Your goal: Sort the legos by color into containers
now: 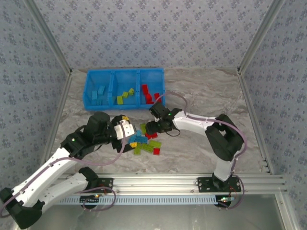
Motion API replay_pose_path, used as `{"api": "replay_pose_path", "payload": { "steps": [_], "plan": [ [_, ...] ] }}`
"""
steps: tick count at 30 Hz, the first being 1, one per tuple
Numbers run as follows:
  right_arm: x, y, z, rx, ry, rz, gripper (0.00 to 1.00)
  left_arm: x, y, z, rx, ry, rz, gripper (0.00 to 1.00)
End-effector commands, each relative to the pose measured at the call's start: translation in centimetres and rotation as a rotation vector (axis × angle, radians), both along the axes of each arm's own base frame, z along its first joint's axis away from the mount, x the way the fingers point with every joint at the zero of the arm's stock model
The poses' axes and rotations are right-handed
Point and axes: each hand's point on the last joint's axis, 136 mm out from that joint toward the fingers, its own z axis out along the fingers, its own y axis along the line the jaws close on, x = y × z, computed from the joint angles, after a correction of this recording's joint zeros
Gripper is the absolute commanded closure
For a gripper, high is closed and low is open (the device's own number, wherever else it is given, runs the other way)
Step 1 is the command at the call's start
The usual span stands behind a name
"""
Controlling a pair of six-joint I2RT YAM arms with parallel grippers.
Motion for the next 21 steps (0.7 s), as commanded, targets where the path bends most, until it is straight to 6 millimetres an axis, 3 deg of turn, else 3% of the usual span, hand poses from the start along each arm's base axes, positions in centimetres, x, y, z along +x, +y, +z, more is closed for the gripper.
{"api": "replay_pose_path", "payload": {
  "steps": [1, 6, 9, 14, 17, 21],
  "plan": [
    [0.3, 0.5, -0.4, -0.026, 0.024, -0.010, 0.28, -0.6, -0.9, 0.6, -0.010, -0.061, -0.102, 0.01],
    [0.3, 0.5, -1.9, -0.044, 0.047, -0.035, 0.45, -0.8, -0.4, -0.9, 0.007, -0.061, -0.090, 0.01],
    [0.2, 0.2, -2.6, -0.062, 0.060, -0.042, 0.49, -0.9, -0.3, -0.9, -0.006, -0.078, -0.089, 0.01],
    [-0.1, -0.3, -2.4, -0.075, 0.064, -0.036, 0.65, -0.8, -0.1, -0.9, -0.001, -0.092, -0.083, 0.01],
    [0.3, -0.8, 0.3, -0.055, 0.010, -0.050, 0.67, -0.7, 0.1, -0.7, -0.006, -0.114, -0.070, 0.01],
    [1.6, -0.4, 8.1, 0.051, -0.204, -0.023, 0.67, 0.1, 0.6, -0.2, -0.022, -0.182, -0.027, 0.01]
  ]
}}
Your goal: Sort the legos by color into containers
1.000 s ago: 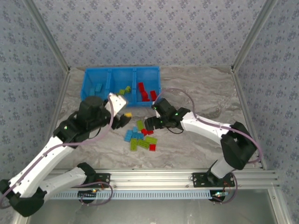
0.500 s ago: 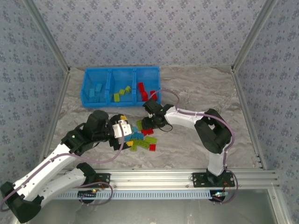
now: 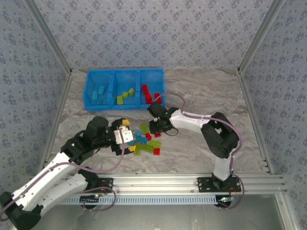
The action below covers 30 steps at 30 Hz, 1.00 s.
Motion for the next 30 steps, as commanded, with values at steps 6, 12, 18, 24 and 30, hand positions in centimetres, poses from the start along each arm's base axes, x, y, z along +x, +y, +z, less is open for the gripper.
{"api": "replay_pose_path", "payload": {
  "steps": [6, 12, 18, 24, 30],
  "plan": [
    [5.2, 1.1, 16.7, 0.149, -0.595, 0.106, 0.66, 2.3, 1.1, 1.2, -0.043, -0.149, 0.114, 0.01],
    [13.3, 2.3, 16.1, 0.038, -0.647, 0.081, 0.66, 3.2, 1.9, 0.1, 0.002, -0.163, 0.173, 0.01],
    [20.7, 2.4, 13.5, -0.149, -0.652, -0.003, 0.63, 3.3, 1.8, -0.5, 0.018, -0.152, 0.173, 0.01],
    [23.2, 2.9, 11.9, -0.166, -0.591, -0.011, 0.54, 3.3, 1.7, -1.3, 0.050, -0.135, 0.166, 0.01],
    [22.5, 2.8, 12.4, -0.156, -0.574, 0.010, 0.47, 3.3, 1.7, -1.3, 0.047, -0.138, 0.164, 0.01]
  ]
}}
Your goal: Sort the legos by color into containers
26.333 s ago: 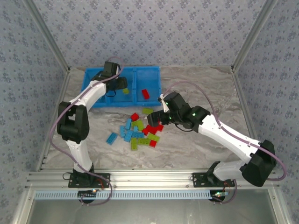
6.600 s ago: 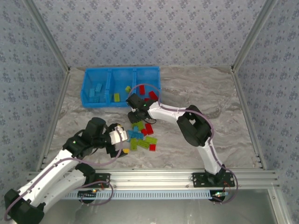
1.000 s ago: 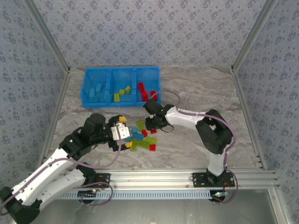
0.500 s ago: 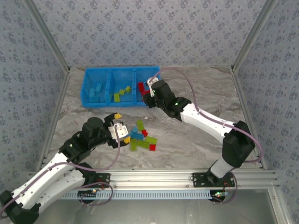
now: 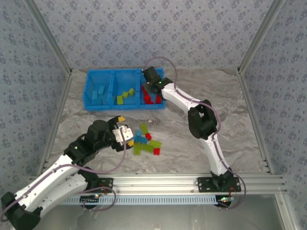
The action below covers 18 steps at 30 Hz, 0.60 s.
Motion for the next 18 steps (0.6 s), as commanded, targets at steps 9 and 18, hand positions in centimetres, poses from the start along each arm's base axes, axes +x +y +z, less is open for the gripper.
{"api": "replay_pose_path", "payload": {
  "steps": [9, 18],
  "plan": [
    [-5.1, -1.8, 11.9, 0.130, -0.111, 0.039, 0.34, 0.5, 0.1, 0.3, -0.011, -0.026, 0.028, 0.01],
    [-17.0, -7.6, 14.6, 0.316, -0.125, 0.120, 0.12, 5.8, 1.4, 4.9, -0.288, 0.223, 0.516, 0.01]
  ]
}}
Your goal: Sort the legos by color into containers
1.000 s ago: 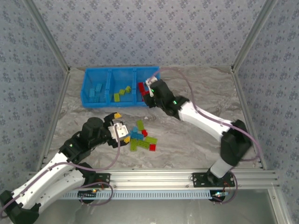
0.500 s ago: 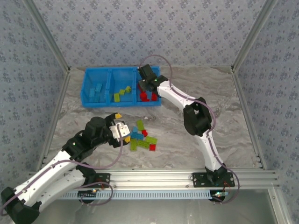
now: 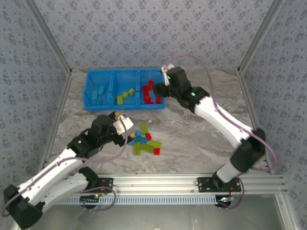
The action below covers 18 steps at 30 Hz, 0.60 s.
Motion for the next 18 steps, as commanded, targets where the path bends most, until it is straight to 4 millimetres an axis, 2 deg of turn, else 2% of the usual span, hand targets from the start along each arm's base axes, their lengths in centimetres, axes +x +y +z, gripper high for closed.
{"api": "replay_pose_path", "payload": {
  "steps": [1, 4, 9, 12, 14, 18],
  "plan": [
    [-4.2, -1.4, -1.5, 0.082, 0.034, 0.044, 0.09, 3.1, 0.5, 3.9, -0.208, 0.135, 0.318, 0.01],
    [-7.8, -3.5, -3.4, 0.113, 0.077, 0.047, 0.00, 4.7, 0.3, 2.5, -0.266, 0.292, 0.517, 0.01],
    [-11.9, -4.6, -6.4, 0.126, 0.202, 0.096, 0.00, 6.4, -1.3, -1.7, -0.400, 0.496, 0.762, 0.08],
    [-13.0, -5.0, -7.5, 0.124, 0.249, 0.089, 0.00, 6.2, -2.4, -4.9, -0.425, 0.622, 0.851, 0.16],
    [-13.3, -5.2, -8.0, 0.126, 0.261, 0.085, 0.00, 5.4, -3.4, -7.0, -0.398, 0.705, 0.855, 0.25],
    [-13.6, -5.8, -8.7, 0.131, 0.276, 0.057, 0.00, 3.5, -4.7, -10.5, -0.289, 0.782, 0.832, 0.36]
  ]
}}
